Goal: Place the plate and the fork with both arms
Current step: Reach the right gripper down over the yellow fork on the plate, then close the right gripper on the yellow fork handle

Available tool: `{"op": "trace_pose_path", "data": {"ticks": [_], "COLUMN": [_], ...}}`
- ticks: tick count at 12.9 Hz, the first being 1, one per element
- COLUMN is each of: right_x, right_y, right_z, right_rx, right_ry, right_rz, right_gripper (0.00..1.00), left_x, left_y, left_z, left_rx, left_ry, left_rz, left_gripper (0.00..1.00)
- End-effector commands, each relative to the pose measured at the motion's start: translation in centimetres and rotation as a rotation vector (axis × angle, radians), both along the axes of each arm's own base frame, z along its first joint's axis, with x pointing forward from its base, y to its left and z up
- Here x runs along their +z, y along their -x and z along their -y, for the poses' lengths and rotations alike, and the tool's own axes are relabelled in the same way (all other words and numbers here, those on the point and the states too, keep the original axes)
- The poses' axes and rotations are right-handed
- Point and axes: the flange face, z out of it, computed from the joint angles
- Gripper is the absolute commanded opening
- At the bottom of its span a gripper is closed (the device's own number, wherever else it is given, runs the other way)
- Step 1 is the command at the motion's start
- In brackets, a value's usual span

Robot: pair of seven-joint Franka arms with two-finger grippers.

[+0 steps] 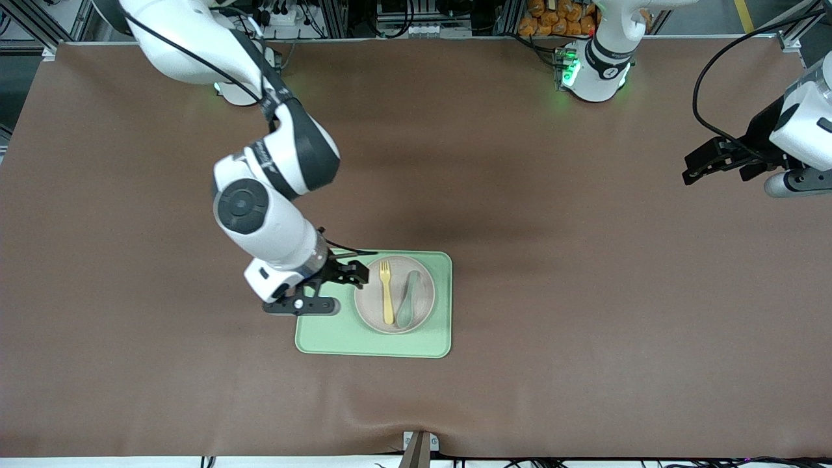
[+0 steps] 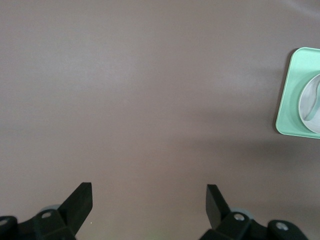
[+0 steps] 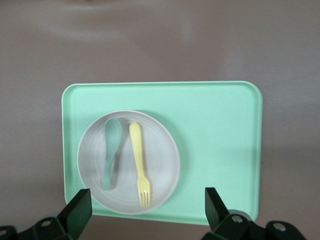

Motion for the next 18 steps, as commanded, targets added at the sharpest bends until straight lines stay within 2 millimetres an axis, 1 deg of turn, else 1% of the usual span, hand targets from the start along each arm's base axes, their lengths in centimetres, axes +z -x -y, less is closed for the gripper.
{"op": "trace_pose_path", "data": {"ticks": [1,3,6,7,8,9,10,12,14,16,18], "right_x": [-3.8,-6.6,-10.1,-11.1,-12.0,-13.2,-14.5,-15.8,-16.6,-17.5,-17.7], "right_y": [-0.9,-0.6,-0.2,-0.1,0.2,0.8,1.2,1.6,2.1,2.2,2.1], "right_z": [-1.8,-2.5,-3.2,-3.4,-4.0,-4.9,-5.6,-6.1,-6.7,-6.7,-7.0], "right_rx": [-0.007,0.012,0.019,0.02,0.028,0.038,0.037,0.047,0.057,0.056,0.054], "right_ry": [0.035,0.085,0.093,0.095,0.096,0.1,0.097,0.103,0.108,0.112,0.099], "right_rz": [0.027,0.032,0.006,-0.004,-0.007,-0.01,-0.009,-0.009,-0.018,-0.025,-0.008], "right_gripper": [1.0,1.0,0.99,0.95,0.93,0.89,0.86,0.79,0.73,0.71,0.63], "left_x": [0.8,0.9,1.0,1.0,0.8,0.9,1.0,1.0,1.0,0.9,0.8], "left_y": [0.7,0.8,1.0,1.3,1.5,1.7,1.8,1.8,1.8,1.8,1.8], "left_z": [-0.1,0.1,0.1,0.2,0.2,0.2,0.2,0.1,0.1,0.2,0.3], "left_rx": [-0.02,-0.025,-0.025,-0.026,-0.026,-0.026,-0.028,-0.026,-0.026,-0.03,-0.036], "left_ry": [-0.021,-0.019,-0.018,-0.019,-0.02,-0.02,-0.021,-0.022,-0.022,-0.022,-0.021], "left_rz": [0.019,0.02,0.02,0.017,0.014,0.014,0.016,0.016,0.014,0.013,0.011], "left_gripper": [1.0,1.0,1.0,1.0,1.0,1.0,1.0,1.0,1.0,1.0,1.0]}}
